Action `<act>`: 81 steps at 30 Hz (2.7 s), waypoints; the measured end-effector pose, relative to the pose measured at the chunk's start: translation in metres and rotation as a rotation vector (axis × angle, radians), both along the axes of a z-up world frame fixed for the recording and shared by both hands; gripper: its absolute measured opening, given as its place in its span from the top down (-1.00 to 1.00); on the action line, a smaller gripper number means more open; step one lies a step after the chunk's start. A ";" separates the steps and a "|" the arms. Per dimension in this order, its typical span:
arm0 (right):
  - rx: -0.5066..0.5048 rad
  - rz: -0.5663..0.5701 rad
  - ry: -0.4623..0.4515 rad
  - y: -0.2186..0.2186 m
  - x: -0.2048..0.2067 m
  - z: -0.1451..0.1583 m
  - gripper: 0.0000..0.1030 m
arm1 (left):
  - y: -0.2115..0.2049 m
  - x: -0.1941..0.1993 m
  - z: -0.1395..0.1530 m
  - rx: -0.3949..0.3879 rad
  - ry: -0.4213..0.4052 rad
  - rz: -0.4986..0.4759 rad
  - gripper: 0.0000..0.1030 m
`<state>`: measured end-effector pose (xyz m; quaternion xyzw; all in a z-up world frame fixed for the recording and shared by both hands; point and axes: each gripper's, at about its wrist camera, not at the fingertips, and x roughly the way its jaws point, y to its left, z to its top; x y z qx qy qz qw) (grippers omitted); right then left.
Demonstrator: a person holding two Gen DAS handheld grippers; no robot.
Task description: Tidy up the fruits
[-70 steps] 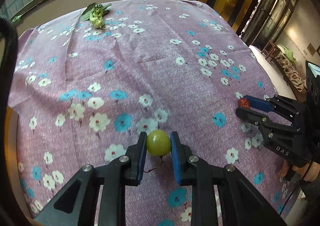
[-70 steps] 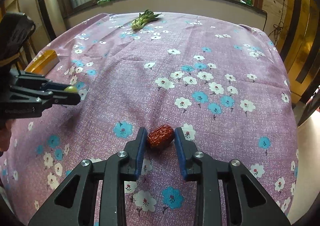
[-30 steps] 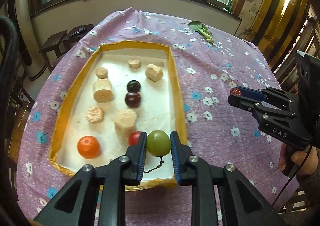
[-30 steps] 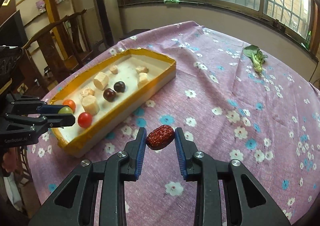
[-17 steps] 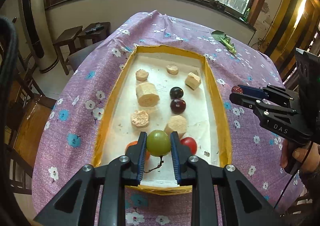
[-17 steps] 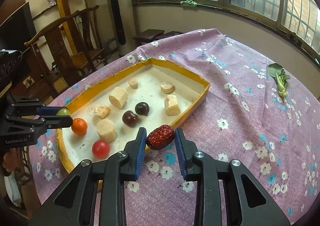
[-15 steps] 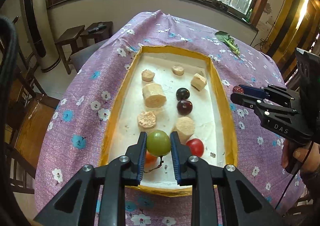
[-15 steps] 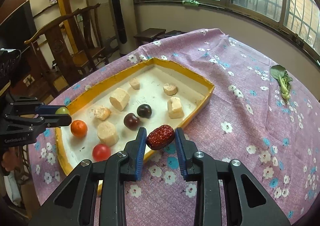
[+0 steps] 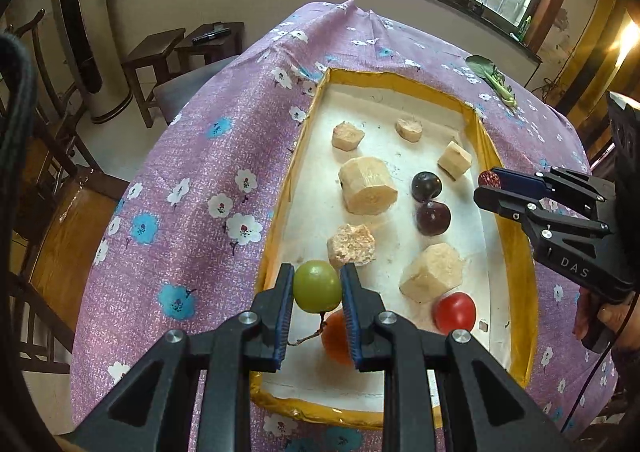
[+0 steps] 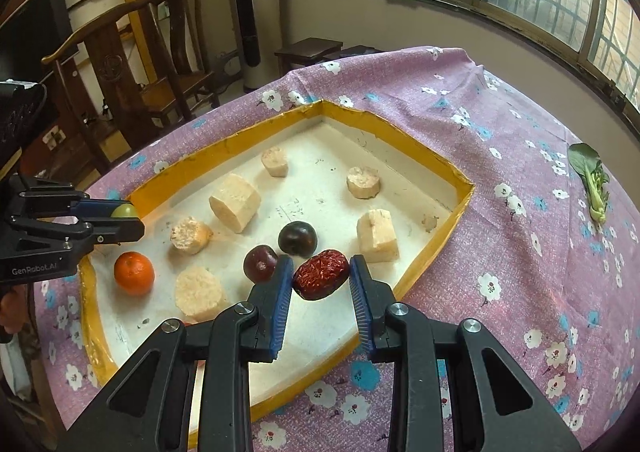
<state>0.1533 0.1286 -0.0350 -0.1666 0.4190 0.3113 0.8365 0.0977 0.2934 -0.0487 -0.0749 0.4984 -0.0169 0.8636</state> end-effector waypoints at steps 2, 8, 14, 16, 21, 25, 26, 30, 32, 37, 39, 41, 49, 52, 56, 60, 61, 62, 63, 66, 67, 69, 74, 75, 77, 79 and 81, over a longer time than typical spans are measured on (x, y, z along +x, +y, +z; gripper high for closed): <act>-0.017 0.008 0.001 0.003 0.002 -0.004 0.46 | -0.001 0.002 -0.003 0.004 0.008 -0.003 0.51; -0.068 0.033 0.007 0.011 0.004 -0.015 0.46 | -0.004 0.006 -0.011 0.025 0.022 -0.020 0.51; -0.101 0.045 0.007 0.014 0.006 -0.018 0.45 | -0.004 0.007 -0.014 0.032 0.035 -0.020 0.50; -0.109 0.056 0.013 0.015 0.005 -0.019 0.45 | -0.004 0.008 -0.014 0.033 0.036 -0.019 0.50; -0.164 0.087 -0.007 0.022 0.005 -0.023 0.45 | -0.002 0.011 -0.015 0.023 0.050 -0.002 0.50; -0.182 0.096 0.018 0.023 0.016 -0.026 0.45 | -0.002 0.016 -0.016 0.014 0.062 0.011 0.50; -0.188 0.100 0.018 0.024 0.017 -0.026 0.45 | -0.002 0.017 -0.016 0.011 0.064 0.016 0.50; -0.215 0.113 0.011 0.029 0.018 -0.030 0.45 | -0.002 0.017 -0.017 0.001 0.069 0.033 0.47; -0.225 0.112 0.002 0.030 0.017 -0.032 0.41 | -0.003 0.017 -0.017 0.000 0.069 0.032 0.41; -0.230 0.096 -0.003 0.031 0.018 -0.031 0.38 | -0.010 0.018 -0.016 -0.003 0.070 0.023 0.10; -0.229 0.090 -0.008 0.031 0.017 -0.031 0.35 | -0.015 0.017 -0.016 0.009 0.069 0.016 -0.03; -0.228 0.084 -0.015 0.031 0.015 -0.029 0.28 | -0.018 0.016 -0.016 0.019 0.069 0.012 -0.10; -0.226 0.057 -0.030 0.026 0.001 -0.023 0.24 | -0.018 0.011 -0.015 -0.001 0.076 0.022 -0.20; -0.212 0.036 -0.035 0.022 -0.005 -0.017 0.24 | -0.018 0.006 -0.012 -0.007 0.067 0.028 -0.28; -0.187 -0.001 -0.029 0.016 -0.013 -0.006 0.21 | -0.024 -0.002 -0.003 0.008 0.029 0.035 -0.42; -0.147 -0.035 -0.024 0.006 -0.023 0.006 0.20 | -0.031 -0.012 0.007 0.028 -0.012 0.051 -0.44; -0.139 -0.043 -0.022 0.004 -0.027 0.008 0.17 | -0.033 -0.014 0.009 0.030 -0.018 0.056 -0.45; -0.133 -0.054 -0.020 0.002 -0.029 0.011 0.03 | -0.034 -0.016 0.011 0.029 -0.021 0.060 -0.46; -0.125 -0.065 -0.018 -0.002 -0.032 0.013 -0.07 | -0.037 -0.019 0.013 0.029 -0.026 0.066 -0.46; -0.079 -0.082 -0.018 -0.013 -0.042 0.023 -0.14 | -0.044 -0.029 0.019 0.040 -0.043 0.089 -0.48; -0.068 -0.085 -0.014 -0.017 -0.046 0.025 -0.14 | -0.047 -0.032 0.022 0.047 -0.049 0.101 -0.49; -0.052 -0.106 -0.013 -0.026 -0.054 0.030 -0.22 | -0.053 -0.041 0.026 0.060 -0.061 0.127 -0.59; 0.007 -0.173 0.022 -0.054 -0.078 0.033 -0.50 | -0.070 -0.066 0.034 0.121 -0.095 0.190 -0.72; 0.013 -0.186 0.027 -0.060 -0.084 0.032 -0.50 | -0.073 -0.071 0.034 0.121 -0.096 0.200 -0.73; 0.024 -0.201 0.043 -0.068 -0.093 0.029 -0.52 | -0.079 -0.078 0.032 0.111 -0.084 0.217 -0.74; 0.017 -0.215 0.049 -0.074 -0.103 0.025 -0.52 | -0.086 -0.082 0.030 0.104 -0.069 0.225 -0.74; 0.017 -0.220 0.050 -0.078 -0.111 0.022 -0.52 | -0.091 -0.086 0.026 0.106 -0.056 0.237 -0.75</act>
